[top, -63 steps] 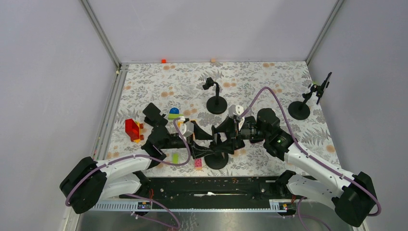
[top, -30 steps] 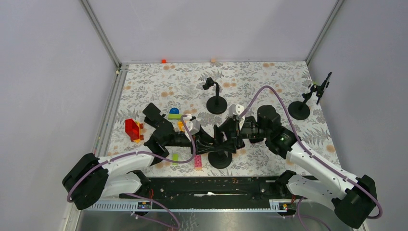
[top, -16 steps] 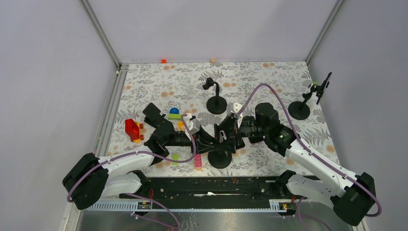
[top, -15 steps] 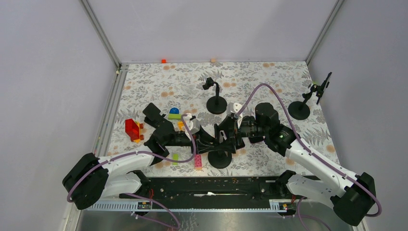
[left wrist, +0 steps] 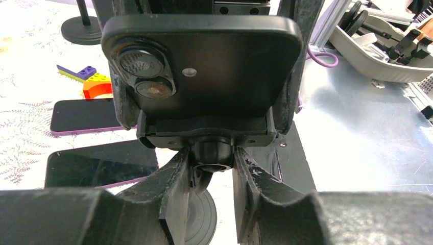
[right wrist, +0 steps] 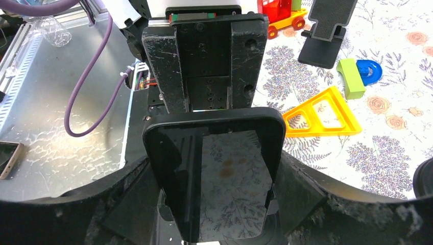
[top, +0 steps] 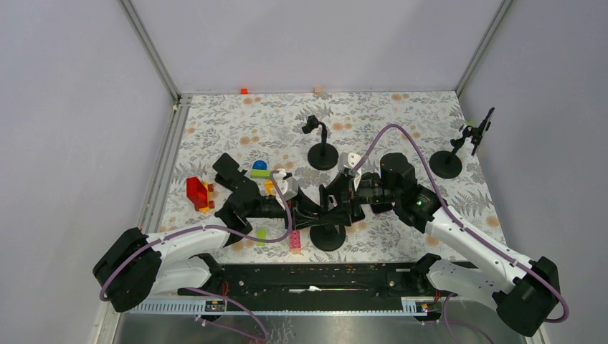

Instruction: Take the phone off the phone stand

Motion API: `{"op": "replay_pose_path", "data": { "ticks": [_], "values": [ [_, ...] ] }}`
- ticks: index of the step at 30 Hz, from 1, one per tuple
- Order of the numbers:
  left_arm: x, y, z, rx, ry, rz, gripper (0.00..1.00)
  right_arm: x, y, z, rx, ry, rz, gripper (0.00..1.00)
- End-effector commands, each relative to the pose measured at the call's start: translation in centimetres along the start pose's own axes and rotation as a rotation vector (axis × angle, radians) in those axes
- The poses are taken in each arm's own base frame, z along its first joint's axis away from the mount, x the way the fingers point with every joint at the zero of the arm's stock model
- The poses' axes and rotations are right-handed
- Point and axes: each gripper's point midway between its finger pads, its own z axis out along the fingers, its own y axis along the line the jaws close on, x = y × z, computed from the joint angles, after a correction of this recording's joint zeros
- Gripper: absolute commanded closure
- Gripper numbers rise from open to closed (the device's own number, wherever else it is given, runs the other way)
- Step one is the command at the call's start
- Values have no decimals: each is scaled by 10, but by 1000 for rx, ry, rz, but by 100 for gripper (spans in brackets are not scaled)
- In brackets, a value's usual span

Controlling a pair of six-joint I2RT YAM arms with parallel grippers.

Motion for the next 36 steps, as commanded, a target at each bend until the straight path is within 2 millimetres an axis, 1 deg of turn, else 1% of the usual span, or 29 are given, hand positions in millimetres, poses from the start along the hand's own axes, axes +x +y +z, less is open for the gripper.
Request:
{"op": "replay_pose_path", "data": {
  "ticks": [1, 5, 6, 9, 10, 11, 13, 20, 21, 22, 23, 24, 26, 29, 31, 33, 36],
  "values": [
    [-26, 7, 5, -19, -59, 86, 79, -17, 12, 2, -61, -54, -20, 95],
    [-28, 6, 6, -14, -61, 86, 68, -19, 12, 3, -62, -77, -18, 98],
    [-28, 6, 7, -14, -61, 86, 63, -19, 12, 3, -61, -77, -17, 98],
    [-28, 6, 8, -4, -57, 87, 60, -19, 12, 4, -64, -76, -12, 99],
    [-28, 6, 9, -6, -56, 85, 58, -18, 12, 4, -65, -75, -10, 99],
    [-28, 6, 9, -5, -53, 82, 53, -18, 12, 4, -65, -75, -9, 99],
    [-28, 6, 11, 0, -50, 80, 52, -17, 12, 4, -65, -73, -7, 99],
    [-32, 7, 15, 4, -49, 83, 52, -14, 12, 4, -66, -67, 1, 100],
    [-32, 8, 16, 6, -48, 81, 53, -13, 12, 4, -65, -67, 2, 100],
    [-33, 8, 17, 12, -48, 80, 57, -12, 12, 4, -63, -65, 4, 100],
    [-33, 7, 18, 17, -49, 77, 63, -11, 11, 4, -57, -65, 4, 100],
    [-34, 7, 19, 23, -50, 71, 74, -10, 11, 4, -52, -64, 2, 100],
    [-35, 7, 22, 33, -41, 45, 99, -8, 7, 3, -33, -57, -5, 100],
    [-31, 6, 24, 54, -19, 12, 100, -5, -3, 2, 24, -36, 44, 100],
    [-33, 4, 22, 50, -49, 19, 100, -3, -10, 3, 31, -19, 94, 100],
    [-34, 0, 18, 51, -68, 48, 100, 0, -19, 4, 61, -12, 92, 100],
    [-32, -13, 15, 115, -41, 79, 100, 3, -33, 2, 113, -26, 29, 100]
  ]
}}
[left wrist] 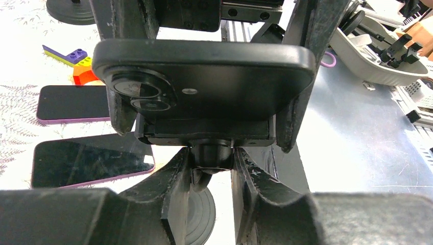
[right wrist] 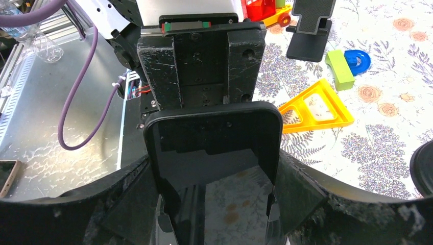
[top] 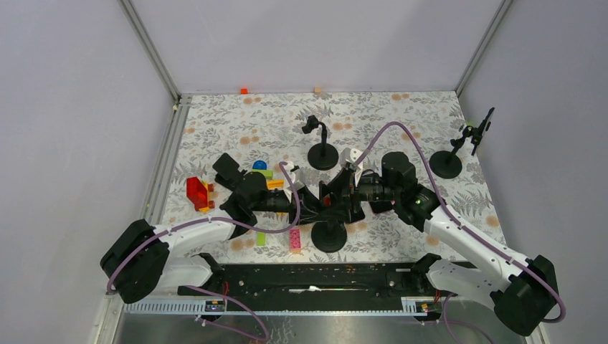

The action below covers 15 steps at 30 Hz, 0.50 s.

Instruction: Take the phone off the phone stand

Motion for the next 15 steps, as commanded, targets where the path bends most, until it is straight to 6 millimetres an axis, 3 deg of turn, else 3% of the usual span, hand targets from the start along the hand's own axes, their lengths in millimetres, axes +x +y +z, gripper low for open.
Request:
{"op": "replay_pose_path", "data": {
  "ticks": [1, 15],
  "values": [
    [-32, -28, 3, 124, -72, 173, 100, -2, -22, 3, 76, -20, -43, 100],
    [-16, -92, 12, 460, -32, 155, 100, -5, -101, -2, 229, -77, -127, 100]
  ]
}}
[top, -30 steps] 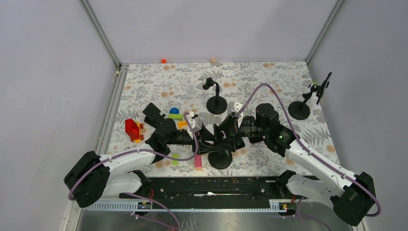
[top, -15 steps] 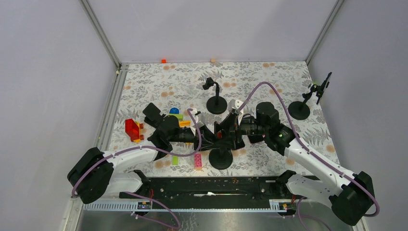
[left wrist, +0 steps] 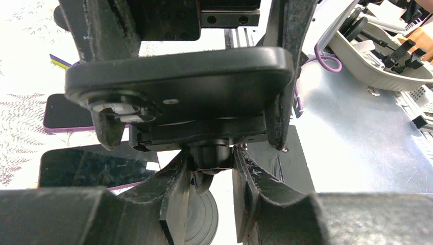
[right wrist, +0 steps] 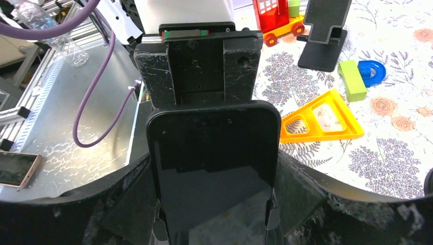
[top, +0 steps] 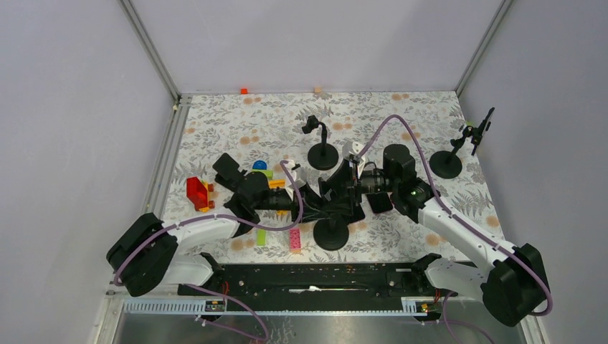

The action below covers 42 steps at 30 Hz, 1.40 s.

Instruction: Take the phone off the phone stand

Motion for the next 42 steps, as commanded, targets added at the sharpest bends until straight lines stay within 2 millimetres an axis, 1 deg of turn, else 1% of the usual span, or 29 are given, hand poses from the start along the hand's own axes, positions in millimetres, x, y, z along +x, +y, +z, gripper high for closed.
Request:
{"op": "replay_pose_path", "data": {
  "ticks": [1, 5, 8, 15, 18, 22, 25, 30, 34, 39, 42],
  "values": [
    [-14, -100, 9, 467, -12, 140, 100, -9, -87, -6, 297, -45, -170, 100],
    [-11, -113, 8, 513, -20, 127, 100, -5, -102, -5, 317, -25, -172, 100],
    [-10, -118, 6, 540, -24, 113, 100, -1, -108, -5, 324, -15, -172, 100],
    [-9, -126, 1, 581, -10, 105, 100, 5, -107, -17, 329, 0, -199, 100],
    [-4, -125, 1, 583, 9, 93, 100, -2, -106, -22, 320, -22, -182, 100],
    [0, -126, 1, 577, 19, 95, 100, -15, -98, -28, 295, -53, -198, 100],
    [3, -124, 0, 558, 37, 106, 100, -21, -88, -33, 274, -69, -230, 100],
    [14, -118, -2, 523, 110, 126, 100, -27, -63, -39, 212, -104, -275, 100],
    [15, -115, 0, 511, 121, 129, 100, -32, -39, -42, 154, -156, -267, 100],
    [16, -113, 1, 500, 133, 123, 100, -41, -18, -47, 126, -207, -275, 100],
    [17, -112, 1, 500, 144, 125, 100, -42, -8, -50, 111, -220, -266, 100]
  ]
}}
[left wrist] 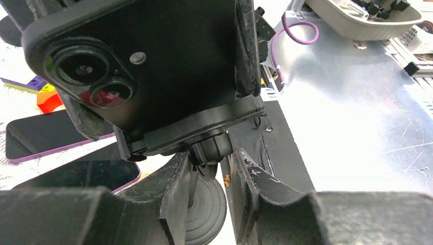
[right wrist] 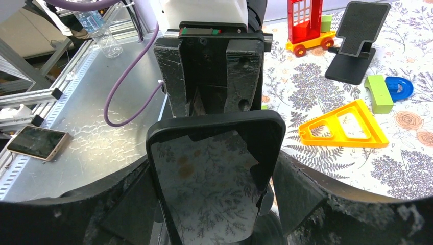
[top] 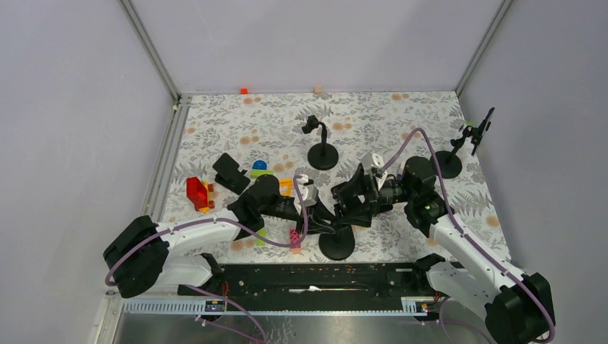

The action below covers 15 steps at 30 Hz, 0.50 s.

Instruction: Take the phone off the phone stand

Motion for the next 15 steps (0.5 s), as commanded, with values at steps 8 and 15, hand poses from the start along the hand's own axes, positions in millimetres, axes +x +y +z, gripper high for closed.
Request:
{"op": "replay_pose_path", "data": {
  "ticks": [8, 15],
  "values": [
    [-9, -73, -4, 342, 41, 26, 100, -44, -13, -15, 119, -102, -173, 100],
    [-22, -37, 3, 201, -6, 25, 100, -55, 15, -17, 51, -130, -139, 100]
  ]
}}
